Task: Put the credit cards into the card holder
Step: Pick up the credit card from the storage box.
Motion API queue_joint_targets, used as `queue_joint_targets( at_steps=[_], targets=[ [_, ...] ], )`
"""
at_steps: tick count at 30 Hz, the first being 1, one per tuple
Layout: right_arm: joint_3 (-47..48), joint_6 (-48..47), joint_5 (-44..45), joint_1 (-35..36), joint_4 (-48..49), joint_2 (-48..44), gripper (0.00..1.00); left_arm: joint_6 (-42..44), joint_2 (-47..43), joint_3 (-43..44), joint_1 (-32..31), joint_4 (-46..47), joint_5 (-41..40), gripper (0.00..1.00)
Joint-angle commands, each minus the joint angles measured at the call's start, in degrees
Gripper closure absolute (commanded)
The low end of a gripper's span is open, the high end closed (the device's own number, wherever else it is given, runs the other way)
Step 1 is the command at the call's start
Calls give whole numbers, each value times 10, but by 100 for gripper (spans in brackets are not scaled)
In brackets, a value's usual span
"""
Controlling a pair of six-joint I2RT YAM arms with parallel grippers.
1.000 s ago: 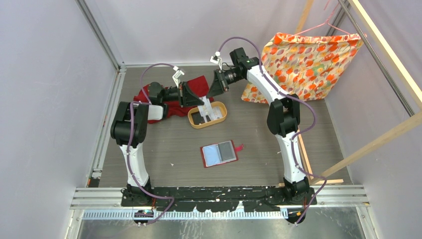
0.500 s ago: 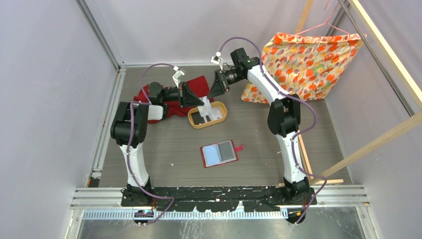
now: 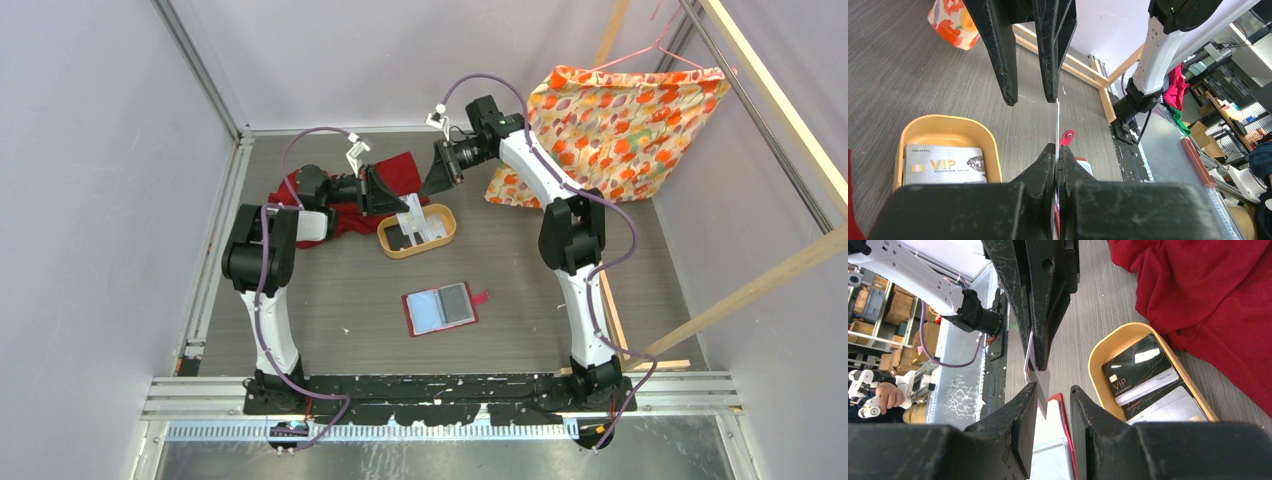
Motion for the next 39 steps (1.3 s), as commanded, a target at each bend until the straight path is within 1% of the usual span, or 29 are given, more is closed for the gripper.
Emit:
queue_joint_targets(
  at_steps=[1, 7, 15, 25, 39],
  targets=[
    [0, -8, -22, 0, -6, -40, 64, -4, 1, 8, 3, 39, 6, 100],
    [0, -33, -31, 6, -26, -44, 62, -6, 5, 9, 3, 39, 3, 100],
    [3, -27, -17, 13, -25, -42, 61, -8, 6, 8, 3, 39, 1, 100],
    [6, -14, 1, 14, -21, -37, 67, -5, 3, 6, 1, 39, 5, 100],
    [6, -13, -2, 9, -23, -40, 68, -4, 2, 4, 1, 39, 15, 100]
  ],
)
